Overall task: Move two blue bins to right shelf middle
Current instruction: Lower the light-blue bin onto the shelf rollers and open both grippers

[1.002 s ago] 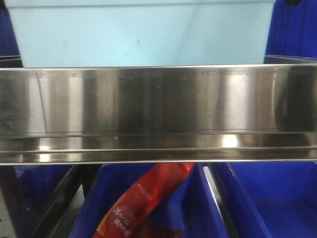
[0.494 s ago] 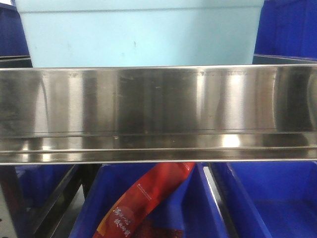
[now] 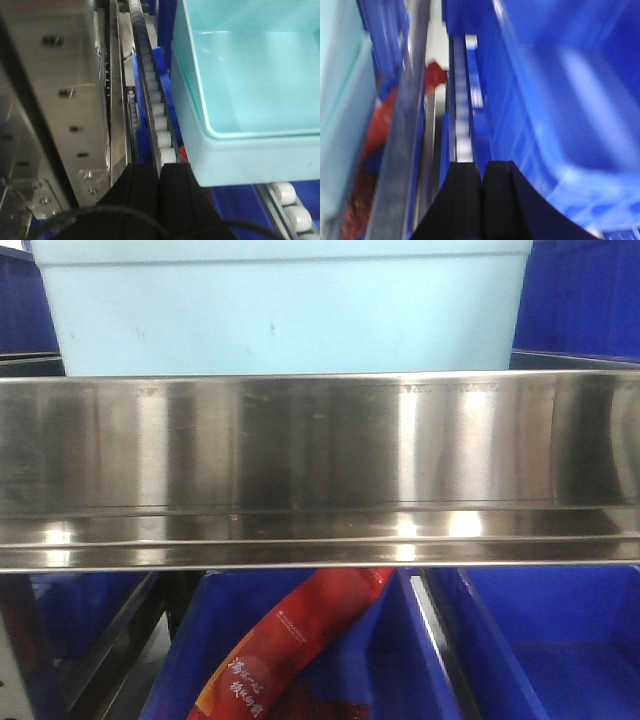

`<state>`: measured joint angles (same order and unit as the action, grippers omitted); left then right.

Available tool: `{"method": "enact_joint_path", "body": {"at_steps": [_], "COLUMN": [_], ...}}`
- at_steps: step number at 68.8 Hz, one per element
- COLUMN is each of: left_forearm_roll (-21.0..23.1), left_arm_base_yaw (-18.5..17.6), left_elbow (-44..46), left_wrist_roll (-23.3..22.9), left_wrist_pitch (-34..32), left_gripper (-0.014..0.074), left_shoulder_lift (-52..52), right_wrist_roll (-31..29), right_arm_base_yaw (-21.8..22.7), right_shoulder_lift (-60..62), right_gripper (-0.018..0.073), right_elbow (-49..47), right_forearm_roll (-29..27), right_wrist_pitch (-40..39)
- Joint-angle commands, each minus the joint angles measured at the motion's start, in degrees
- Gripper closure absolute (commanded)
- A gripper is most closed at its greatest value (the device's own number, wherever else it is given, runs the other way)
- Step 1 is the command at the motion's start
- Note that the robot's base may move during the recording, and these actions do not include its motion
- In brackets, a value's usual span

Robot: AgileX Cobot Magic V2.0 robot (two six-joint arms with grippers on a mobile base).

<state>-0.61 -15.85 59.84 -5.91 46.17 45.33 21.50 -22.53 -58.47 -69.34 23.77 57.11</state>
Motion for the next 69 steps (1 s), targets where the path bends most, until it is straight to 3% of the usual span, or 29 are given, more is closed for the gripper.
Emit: {"method": "enact_joint_path", "body": {"at_steps": [1,11,32,48,58,69], "left_forearm_roll": [0.6,0.6,0.6,-0.2,-1.1,-1.3], "left_arm_base_yaw": [0.3,0.3,0.3,0.3,0.3,0.3], "left_elbow": [-5.0,-13.1,-25.7,-31.6,-32.3,-32.4], "left_wrist_roll": [-0.3,-0.3,-0.3,-0.1,0.0,0.2], "left_wrist_pitch": [-4.5,-8.1,-11.3,-12.6,-12.2,-13.0], "left_gripper": [0.0707,0.0707,0.0707,0.0707,0.0707,0.0707], "left_shoulder_lift": [-5.4,-14.4,-32.5,-45.0,-45.3,-45.3], "right_wrist_roll": [0.1,0.1,0.1,-0.8,-4.7,-4.7], "right_arm_base_yaw": [0.3,0.3,0.3,0.3,0.2,0.2], "right_shoulder_lift": [3.7,11.7,32.4,48.0,53.8,54.7], "right_gripper": [0.0721,0.0721,0.0721,0.0721,0.0721,0.0721], "right_elbow": [5.9,18.4,38.4,44.4,45.5,45.5], "right_forearm_roll": [-0.9,-4.3,-4.4,-4.4,-4.2,-4.2], "right_wrist_pitch": [-4.8,-13.3,-25.2,-30.5,-32.3,-32.1]}}
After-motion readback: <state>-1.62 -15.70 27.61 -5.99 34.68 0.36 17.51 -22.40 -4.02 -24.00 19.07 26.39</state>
